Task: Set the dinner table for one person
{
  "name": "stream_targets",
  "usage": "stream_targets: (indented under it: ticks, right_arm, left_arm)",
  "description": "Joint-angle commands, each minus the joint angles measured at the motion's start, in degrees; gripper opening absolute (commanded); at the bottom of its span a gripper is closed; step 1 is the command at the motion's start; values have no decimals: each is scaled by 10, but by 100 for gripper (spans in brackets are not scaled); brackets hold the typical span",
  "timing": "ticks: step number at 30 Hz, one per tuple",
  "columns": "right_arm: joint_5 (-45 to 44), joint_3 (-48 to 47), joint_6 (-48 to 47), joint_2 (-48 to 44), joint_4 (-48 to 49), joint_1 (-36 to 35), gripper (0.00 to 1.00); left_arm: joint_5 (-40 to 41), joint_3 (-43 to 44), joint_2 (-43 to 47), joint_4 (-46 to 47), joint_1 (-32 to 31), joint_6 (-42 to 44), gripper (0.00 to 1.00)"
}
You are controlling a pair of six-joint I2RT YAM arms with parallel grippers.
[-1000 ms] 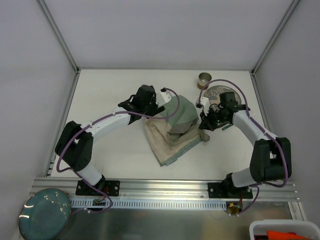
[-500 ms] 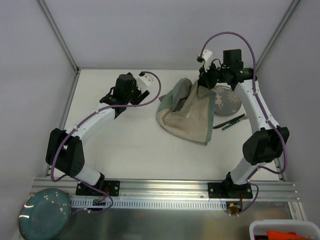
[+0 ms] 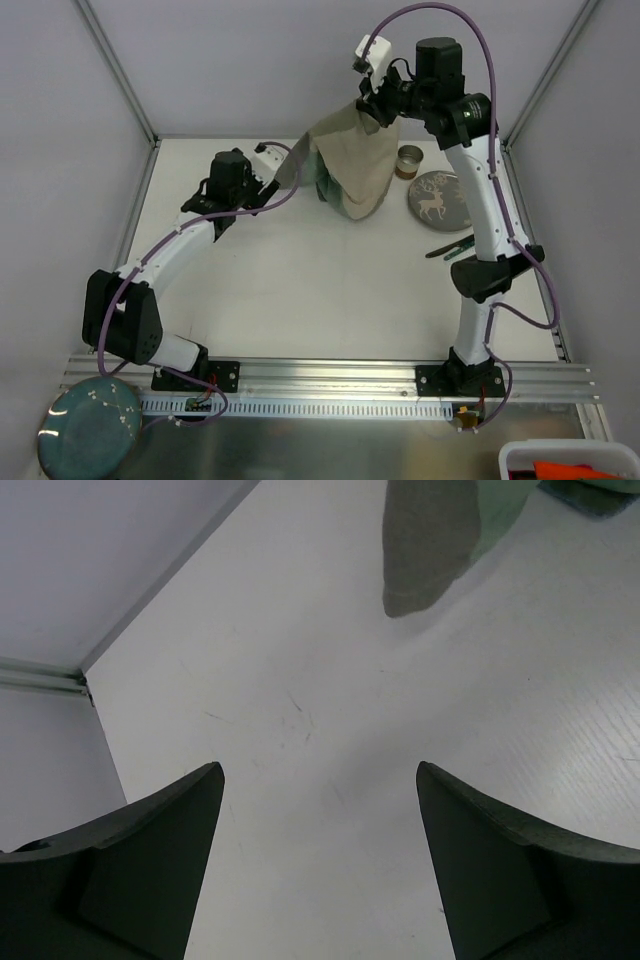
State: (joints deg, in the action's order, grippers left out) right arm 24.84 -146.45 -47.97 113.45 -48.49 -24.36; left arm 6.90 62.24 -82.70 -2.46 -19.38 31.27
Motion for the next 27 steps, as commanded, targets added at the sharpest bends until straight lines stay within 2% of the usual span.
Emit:
stream_targets:
  ticks: [1, 4, 5, 7, 8, 12, 13, 14, 15, 16, 19, 22, 24, 27]
  right_arm:
    - [6, 5, 6, -73, -30, -2, 0]
    - [9, 97, 2, -129, -28, -2, 0]
    - [13, 175, -1, -172, -26, -2, 0]
    - [14, 263, -7, -216, -7, -2, 0]
    - [16, 349, -8, -260, 5, -2, 0]
    - [32, 482, 1, -326, 44, 1, 0]
    - [33, 499, 6, -335, 49, 1, 0]
    - [36, 516, 10, -343, 55, 2, 0]
    - [42, 546, 15, -356, 63, 2, 0]
    - [44, 559, 18, -361, 67, 1, 0]
    - [59, 606, 30, -377, 77, 1, 0]
    - [61, 643, 33, -383, 89, 2, 0]
    - [61, 654, 33, -381, 92, 2, 0]
    - [64, 667, 37, -379, 96, 4, 0]
  left_arm:
    - [-12, -6, 40, 11, 6, -10, 79]
    - [-17, -10, 50, 8, 6, -17, 79]
    - [-19, -11, 53, 6, 6, -23, 79]
    - [-27, -15, 61, 1, 6, -26, 79]
    - [-28, -17, 64, 0, 6, -30, 79]
    - [-46, -16, 68, -4, 6, -31, 79]
    - [-67, -19, 66, -4, 6, -29, 81]
    - [-81, -19, 64, -3, 6, -33, 86]
    - [-98, -20, 61, -3, 6, -35, 97]
    - [-129, -23, 54, -4, 5, -34, 99]
    - [-170, -32, 40, -11, 5, -29, 99]
    - [-269, -58, 39, -37, 4, 7, 98]
    - [-348, -80, 51, -58, -7, 62, 98]
    - [-364, -134, 75, -83, -30, 147, 99]
